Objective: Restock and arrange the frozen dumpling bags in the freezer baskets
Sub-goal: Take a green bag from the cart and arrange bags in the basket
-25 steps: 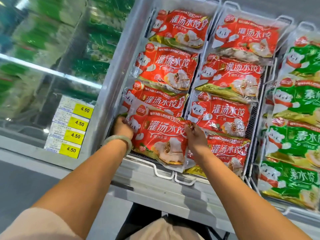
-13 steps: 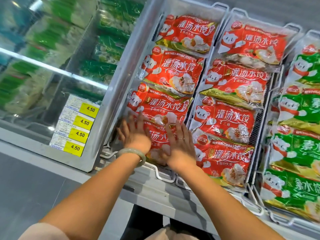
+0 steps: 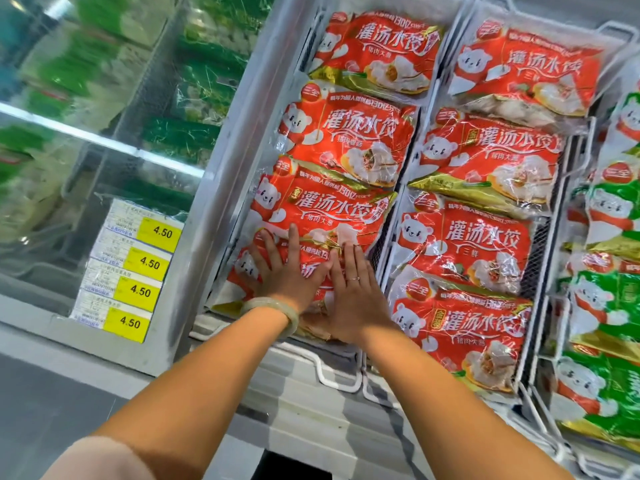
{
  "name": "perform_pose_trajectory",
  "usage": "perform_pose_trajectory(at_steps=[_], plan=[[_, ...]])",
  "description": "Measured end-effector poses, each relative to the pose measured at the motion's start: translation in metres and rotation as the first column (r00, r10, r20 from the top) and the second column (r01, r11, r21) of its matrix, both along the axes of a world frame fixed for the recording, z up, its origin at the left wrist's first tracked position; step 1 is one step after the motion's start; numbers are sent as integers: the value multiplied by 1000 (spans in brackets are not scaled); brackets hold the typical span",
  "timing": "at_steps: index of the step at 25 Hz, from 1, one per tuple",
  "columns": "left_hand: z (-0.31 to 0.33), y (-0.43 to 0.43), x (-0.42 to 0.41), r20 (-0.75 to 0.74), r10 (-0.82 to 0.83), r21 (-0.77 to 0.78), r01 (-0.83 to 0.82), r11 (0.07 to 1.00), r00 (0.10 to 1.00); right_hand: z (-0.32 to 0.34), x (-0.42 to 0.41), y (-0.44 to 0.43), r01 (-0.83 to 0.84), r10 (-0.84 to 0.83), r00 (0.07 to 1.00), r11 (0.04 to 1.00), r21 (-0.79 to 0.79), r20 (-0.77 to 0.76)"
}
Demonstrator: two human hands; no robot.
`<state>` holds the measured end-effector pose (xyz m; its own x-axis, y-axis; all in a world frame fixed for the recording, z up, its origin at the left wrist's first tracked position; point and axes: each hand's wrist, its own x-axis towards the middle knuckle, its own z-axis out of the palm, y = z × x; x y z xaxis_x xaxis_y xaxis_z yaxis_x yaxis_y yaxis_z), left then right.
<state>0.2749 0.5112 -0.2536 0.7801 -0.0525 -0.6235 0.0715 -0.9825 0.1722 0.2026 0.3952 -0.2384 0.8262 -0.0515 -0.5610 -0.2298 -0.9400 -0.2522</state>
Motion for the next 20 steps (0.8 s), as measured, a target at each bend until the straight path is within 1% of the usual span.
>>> perform_pose_trajectory(at_steps=[2,5,6,8,10,12,14,15,16,18,19,20], plan=[[-2,-4,24,36,-34,-18,35,999,999,-1,21,-5,28,-28,999,999,-32,21],[2,-20,58,32,-69,-30,70,997,997,-2,54,-21,40,-38,999,994,-103,23],[3,-25,61,29,-71,-25,71,997,997,-3,58,-25,33,-31,999,994,-105,18],[5,-24,51,39,-81,-21,81,996,996,-3,50,-24,27,-25,999,996,-81,30],[5,-14,32,94,-114,-34,117,993,989,-2,29,-14,27,-25,999,998,-49,46],[7,-4,21,116,-139,-40,145,989,983,1,10,-5,-16,16,1000,999,-35,2],[10,1,10,77,-140,-15,142,990,987,4,0,-1,-36,34,998,999,-36,-47],[12,2,4,50,-114,-4,114,993,992,7,-2,0,-16,14,999,999,-43,-42],[14,1,0,24,-68,4,68,998,997,10,-1,1,9,-9,1000,998,-59,-9],[18,-7,-5,-17,17,32,-17,999,1000,17,-1,4,27,-12,991,992,-120,131],[20,-13,-6,-40,38,51,-36,998,998,19,-3,7,38,-10,980,989,-141,198],[23,-21,-5,-70,54,66,-49,997,996,20,-5,9,46,-14,972,990,-130,236]])
